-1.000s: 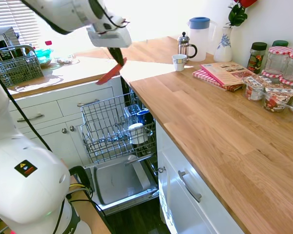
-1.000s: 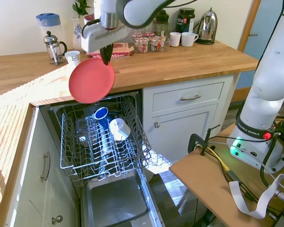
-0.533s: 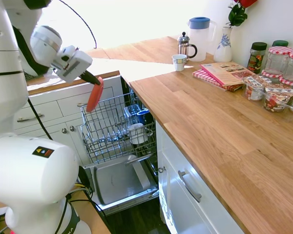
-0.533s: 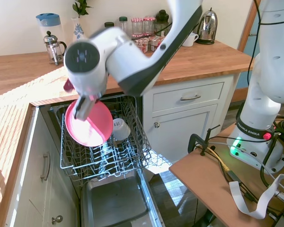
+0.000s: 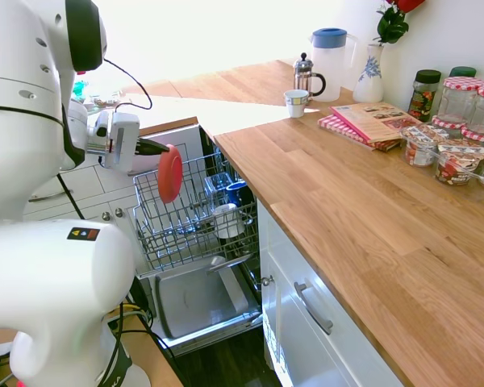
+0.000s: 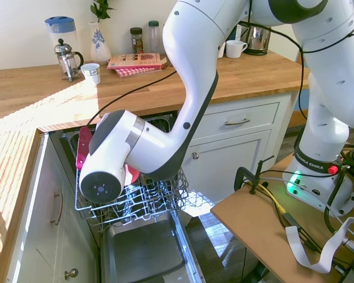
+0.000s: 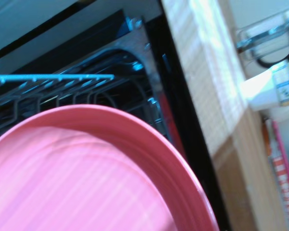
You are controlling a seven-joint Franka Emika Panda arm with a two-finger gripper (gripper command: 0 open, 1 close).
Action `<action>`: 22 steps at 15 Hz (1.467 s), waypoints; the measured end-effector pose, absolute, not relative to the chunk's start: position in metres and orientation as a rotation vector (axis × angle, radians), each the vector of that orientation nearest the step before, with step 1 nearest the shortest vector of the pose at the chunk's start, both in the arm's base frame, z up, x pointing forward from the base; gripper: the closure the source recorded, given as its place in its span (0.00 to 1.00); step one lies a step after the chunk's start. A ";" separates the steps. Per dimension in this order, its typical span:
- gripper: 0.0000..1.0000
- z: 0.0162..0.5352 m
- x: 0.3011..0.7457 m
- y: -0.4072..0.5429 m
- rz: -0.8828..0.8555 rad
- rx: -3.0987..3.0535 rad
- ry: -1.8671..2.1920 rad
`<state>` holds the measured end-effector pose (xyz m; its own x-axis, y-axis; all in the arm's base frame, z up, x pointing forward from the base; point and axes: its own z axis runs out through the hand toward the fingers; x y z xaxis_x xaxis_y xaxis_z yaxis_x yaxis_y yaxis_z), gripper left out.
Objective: Put the plate in the dishwasher
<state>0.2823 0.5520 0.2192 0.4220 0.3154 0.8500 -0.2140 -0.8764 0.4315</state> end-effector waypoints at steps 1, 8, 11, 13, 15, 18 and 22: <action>1.00 0.212 0.281 0.554 1.459 2.178 0.093; 1.00 0.187 0.285 0.570 1.312 2.231 0.031; 1.00 0.176 0.283 0.582 1.259 2.258 0.016; 0.00 0.174 0.289 0.588 1.220 2.274 -0.010; 0.00 0.176 0.298 0.594 1.126 2.304 -0.064; 0.00 0.189 0.312 0.603 0.917 2.369 -0.162; 0.00 0.196 0.328 0.603 0.747 2.412 -0.253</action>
<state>0.3277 0.6030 0.1962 0.8240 -0.0054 0.5666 -0.3396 -0.8052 0.4862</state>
